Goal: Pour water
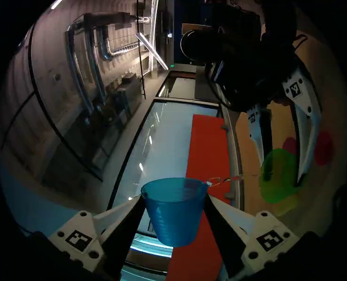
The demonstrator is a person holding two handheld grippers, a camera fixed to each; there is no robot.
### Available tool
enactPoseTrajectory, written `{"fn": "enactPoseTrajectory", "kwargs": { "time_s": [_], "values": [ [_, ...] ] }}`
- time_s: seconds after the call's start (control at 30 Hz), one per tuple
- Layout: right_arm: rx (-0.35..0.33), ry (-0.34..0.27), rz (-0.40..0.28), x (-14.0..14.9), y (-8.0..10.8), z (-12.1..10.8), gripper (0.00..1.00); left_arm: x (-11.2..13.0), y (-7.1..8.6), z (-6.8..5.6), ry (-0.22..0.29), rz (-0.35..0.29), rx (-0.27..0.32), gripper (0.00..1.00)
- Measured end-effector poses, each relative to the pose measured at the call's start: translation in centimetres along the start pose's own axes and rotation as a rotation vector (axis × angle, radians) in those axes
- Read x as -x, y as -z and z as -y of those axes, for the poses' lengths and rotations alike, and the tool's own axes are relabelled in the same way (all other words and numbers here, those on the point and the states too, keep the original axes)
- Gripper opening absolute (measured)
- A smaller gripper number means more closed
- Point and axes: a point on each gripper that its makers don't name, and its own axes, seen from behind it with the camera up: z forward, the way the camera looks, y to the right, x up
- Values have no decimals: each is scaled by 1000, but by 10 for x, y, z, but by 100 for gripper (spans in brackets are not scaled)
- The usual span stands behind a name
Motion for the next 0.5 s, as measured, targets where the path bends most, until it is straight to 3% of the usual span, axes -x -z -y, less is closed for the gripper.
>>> {"fn": "enactPoseTrajectory", "kwargs": {
  "time_s": [0.5],
  "values": [
    [5,-1,-5,-2,3,-2,90,-5,-2,-3,-45,-3,4,85]
  ]
}}
